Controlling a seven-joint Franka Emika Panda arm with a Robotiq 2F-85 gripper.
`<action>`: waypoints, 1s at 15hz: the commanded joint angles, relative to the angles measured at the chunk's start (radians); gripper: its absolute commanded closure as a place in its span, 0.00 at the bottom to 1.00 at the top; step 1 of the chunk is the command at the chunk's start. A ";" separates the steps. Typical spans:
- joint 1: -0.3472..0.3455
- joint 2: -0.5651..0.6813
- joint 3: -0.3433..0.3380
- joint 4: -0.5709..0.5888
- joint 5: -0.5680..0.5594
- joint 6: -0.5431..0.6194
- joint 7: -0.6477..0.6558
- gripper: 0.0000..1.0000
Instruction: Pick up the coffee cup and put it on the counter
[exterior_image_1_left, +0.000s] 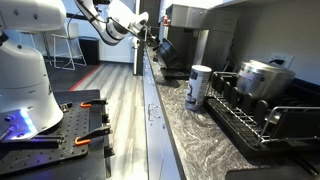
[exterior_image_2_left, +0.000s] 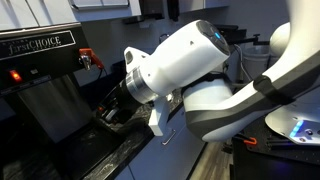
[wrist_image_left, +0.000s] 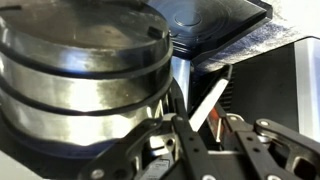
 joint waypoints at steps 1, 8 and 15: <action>0.051 0.045 -0.048 -0.062 0.017 -0.002 -0.017 0.93; 0.093 0.035 -0.100 -0.128 0.036 -0.002 -0.007 0.93; 0.052 0.034 -0.036 -0.119 0.028 -0.005 0.013 0.72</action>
